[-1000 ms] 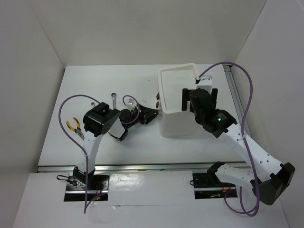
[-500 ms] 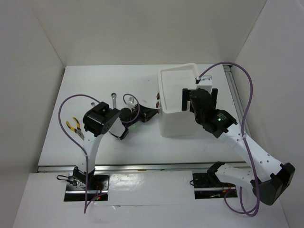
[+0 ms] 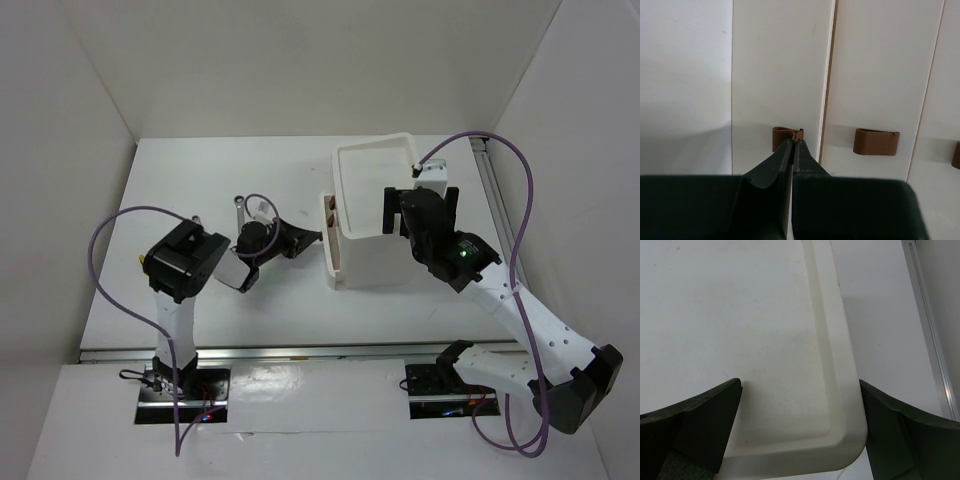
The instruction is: Sort the tools into containers
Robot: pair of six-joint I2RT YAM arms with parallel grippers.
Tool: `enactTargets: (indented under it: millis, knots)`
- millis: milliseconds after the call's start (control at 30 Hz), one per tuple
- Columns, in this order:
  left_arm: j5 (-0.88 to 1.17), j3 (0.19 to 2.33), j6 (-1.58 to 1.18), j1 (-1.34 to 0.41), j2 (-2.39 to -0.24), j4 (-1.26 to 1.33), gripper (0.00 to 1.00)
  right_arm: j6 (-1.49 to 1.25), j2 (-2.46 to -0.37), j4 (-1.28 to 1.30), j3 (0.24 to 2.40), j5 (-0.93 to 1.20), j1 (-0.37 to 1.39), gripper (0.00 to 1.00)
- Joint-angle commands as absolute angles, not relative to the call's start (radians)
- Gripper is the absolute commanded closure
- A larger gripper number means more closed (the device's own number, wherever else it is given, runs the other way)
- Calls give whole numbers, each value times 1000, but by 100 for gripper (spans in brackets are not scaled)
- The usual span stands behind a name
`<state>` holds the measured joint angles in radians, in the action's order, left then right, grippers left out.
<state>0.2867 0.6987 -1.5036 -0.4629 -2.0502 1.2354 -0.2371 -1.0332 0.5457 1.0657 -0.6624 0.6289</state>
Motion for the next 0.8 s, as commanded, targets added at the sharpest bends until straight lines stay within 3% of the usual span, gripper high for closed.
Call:
enactTargets:
  millis: [0, 367, 700, 733, 767]
  knots:
    - [310, 664, -1413, -411, -1973, 1127, 100, -239, -1005, 523, 1055, -663, 650, 0]
    - [253, 578, -1298, -279, -1717, 819, 100, -239, -1005, 543, 1066, -672, 650, 0]
    - [175, 638, -1183, -233, -1516, 491, 100, -239, -1005, 543, 1066, -663, 650, 0]
    - [186, 656, -1168, -224, -1516, 474, 94, -239, -1005, 543, 1066, -654, 650, 0]
    - [186, 667, -1155, -224, -1516, 451, 77, -239, -1005, 543, 1066, -653, 650, 0]
